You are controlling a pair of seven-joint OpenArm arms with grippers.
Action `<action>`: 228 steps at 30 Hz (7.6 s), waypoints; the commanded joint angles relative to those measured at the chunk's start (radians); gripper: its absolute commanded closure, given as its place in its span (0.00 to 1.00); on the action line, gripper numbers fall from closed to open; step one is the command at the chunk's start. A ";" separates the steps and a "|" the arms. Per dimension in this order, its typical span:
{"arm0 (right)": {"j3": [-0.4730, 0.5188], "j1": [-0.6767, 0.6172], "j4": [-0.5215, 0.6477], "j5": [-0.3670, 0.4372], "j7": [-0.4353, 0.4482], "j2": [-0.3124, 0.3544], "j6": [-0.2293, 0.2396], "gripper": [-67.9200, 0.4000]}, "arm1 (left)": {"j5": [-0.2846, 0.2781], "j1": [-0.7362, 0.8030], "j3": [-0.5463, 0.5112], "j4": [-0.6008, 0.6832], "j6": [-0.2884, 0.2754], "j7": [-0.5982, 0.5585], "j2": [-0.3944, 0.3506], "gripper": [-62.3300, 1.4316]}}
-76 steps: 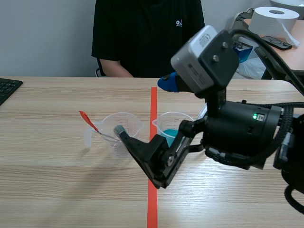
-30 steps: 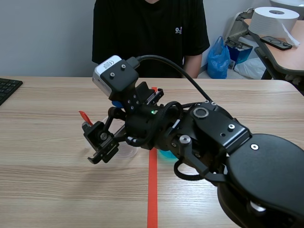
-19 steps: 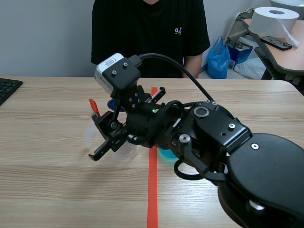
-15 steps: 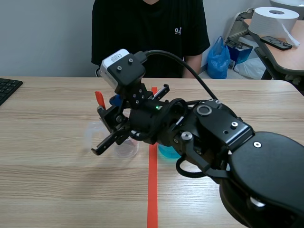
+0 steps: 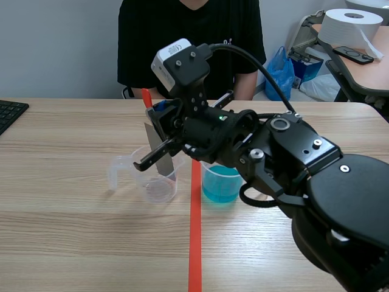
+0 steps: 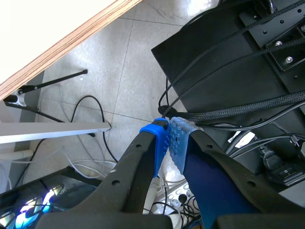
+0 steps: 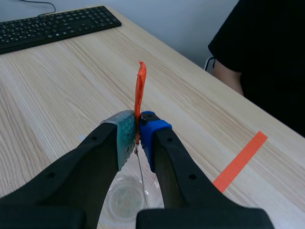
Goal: Do the redox reaction experiment.
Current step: 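Lift the metal plate out of the left beaker, then move the plate over the blue solution, then point at the plate with the left hand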
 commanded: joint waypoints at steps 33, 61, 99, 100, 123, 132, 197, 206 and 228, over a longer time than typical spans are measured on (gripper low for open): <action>0.100 0.056 0.502 0.299 -0.237 0.267 0.230 0.97 | -0.005 0.002 0.000 0.012 0.000 -0.013 -0.008 0.91; 0.395 0.093 0.390 0.859 -0.436 0.502 0.410 0.97 | -0.006 0.002 0.000 0.012 0.000 -0.013 -0.009 0.91; 0.354 0.151 0.260 0.883 -0.496 0.447 0.439 0.97 | -0.239 0.002 -0.004 0.013 0.001 -0.150 -0.183 0.91; 0.354 0.150 0.260 0.883 -0.500 0.444 0.439 0.97 | -0.267 0.002 -0.004 0.013 0.000 -0.161 -0.209 0.91; 0.354 0.150 0.260 0.883 -0.503 0.442 0.439 0.97 | -0.621 -0.513 0.068 0.143 -0.524 -0.154 -0.543 0.91; 0.354 0.151 0.260 0.884 -0.503 0.442 0.439 0.97 | -0.629 -0.800 0.314 0.165 -0.524 0.006 -0.419 0.91; 0.354 0.153 0.260 0.887 -0.502 0.442 0.439 0.97 | -0.695 -1.297 0.752 -0.002 -0.444 0.370 0.070 0.91; 0.354 0.153 0.260 0.887 -0.502 0.442 0.439 0.97 | -0.695 -1.297 0.767 -0.002 -0.443 0.385 0.070 0.91; 0.354 0.153 0.260 0.887 -0.502 0.442 0.439 0.97 | -0.695 -1.297 0.767 -0.002 -0.443 0.384 0.070 0.91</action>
